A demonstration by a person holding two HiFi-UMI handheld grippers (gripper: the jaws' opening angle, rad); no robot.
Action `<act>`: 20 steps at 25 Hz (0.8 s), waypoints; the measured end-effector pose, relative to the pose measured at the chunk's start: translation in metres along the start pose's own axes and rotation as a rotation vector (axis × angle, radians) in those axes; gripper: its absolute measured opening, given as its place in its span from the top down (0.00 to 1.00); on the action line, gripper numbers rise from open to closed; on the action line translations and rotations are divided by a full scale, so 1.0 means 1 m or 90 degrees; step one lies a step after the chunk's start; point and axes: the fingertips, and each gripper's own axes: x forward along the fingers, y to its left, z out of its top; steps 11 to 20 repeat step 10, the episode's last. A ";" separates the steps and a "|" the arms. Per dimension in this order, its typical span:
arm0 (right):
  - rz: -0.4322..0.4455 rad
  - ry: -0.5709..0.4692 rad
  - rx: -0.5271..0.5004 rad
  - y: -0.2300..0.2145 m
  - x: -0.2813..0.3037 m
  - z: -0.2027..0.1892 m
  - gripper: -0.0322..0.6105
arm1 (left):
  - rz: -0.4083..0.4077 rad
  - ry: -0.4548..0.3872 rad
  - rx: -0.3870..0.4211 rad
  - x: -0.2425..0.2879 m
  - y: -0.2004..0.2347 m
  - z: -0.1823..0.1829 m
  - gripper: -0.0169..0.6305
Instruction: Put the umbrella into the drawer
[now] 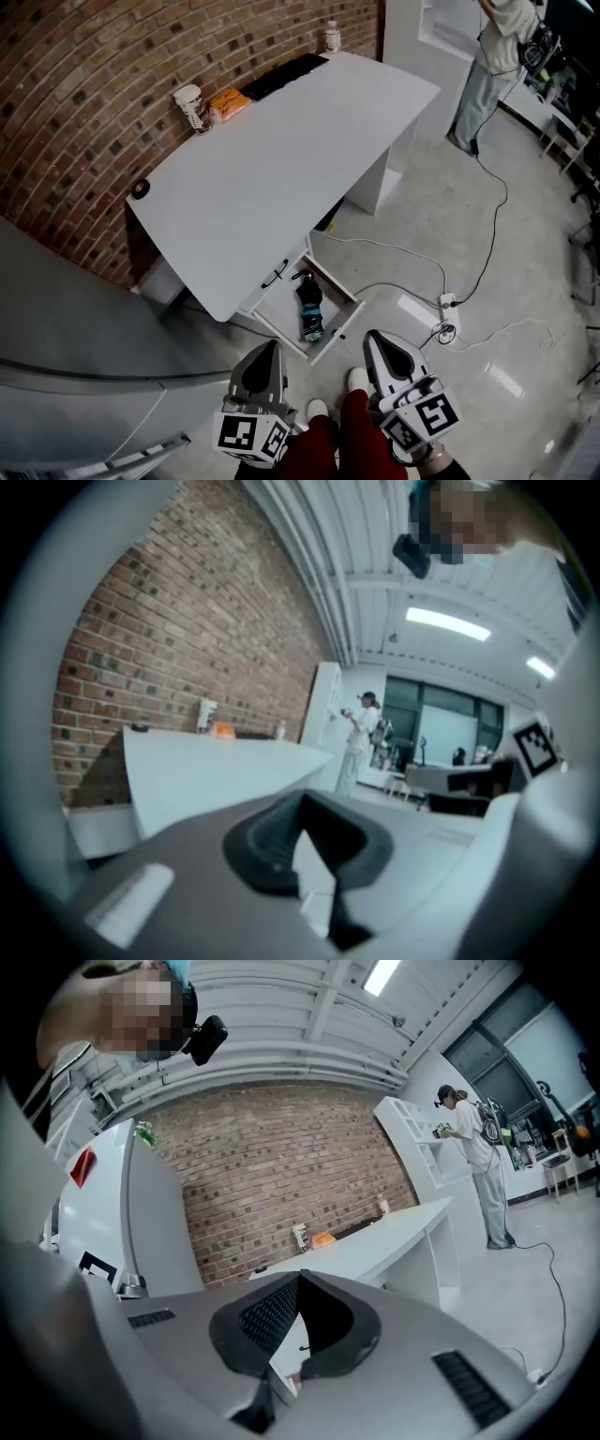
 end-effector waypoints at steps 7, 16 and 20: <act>0.010 -0.030 -0.002 0.001 -0.012 0.029 0.95 | -0.029 -0.009 0.019 -0.001 -0.025 0.024 0.97; 0.015 -0.040 -0.042 -0.007 -0.020 0.032 0.95 | -0.028 -0.012 0.020 0.000 -0.031 0.031 0.97; 0.015 -0.040 -0.042 -0.007 -0.020 0.032 0.95 | -0.028 -0.012 0.020 0.000 -0.031 0.031 0.97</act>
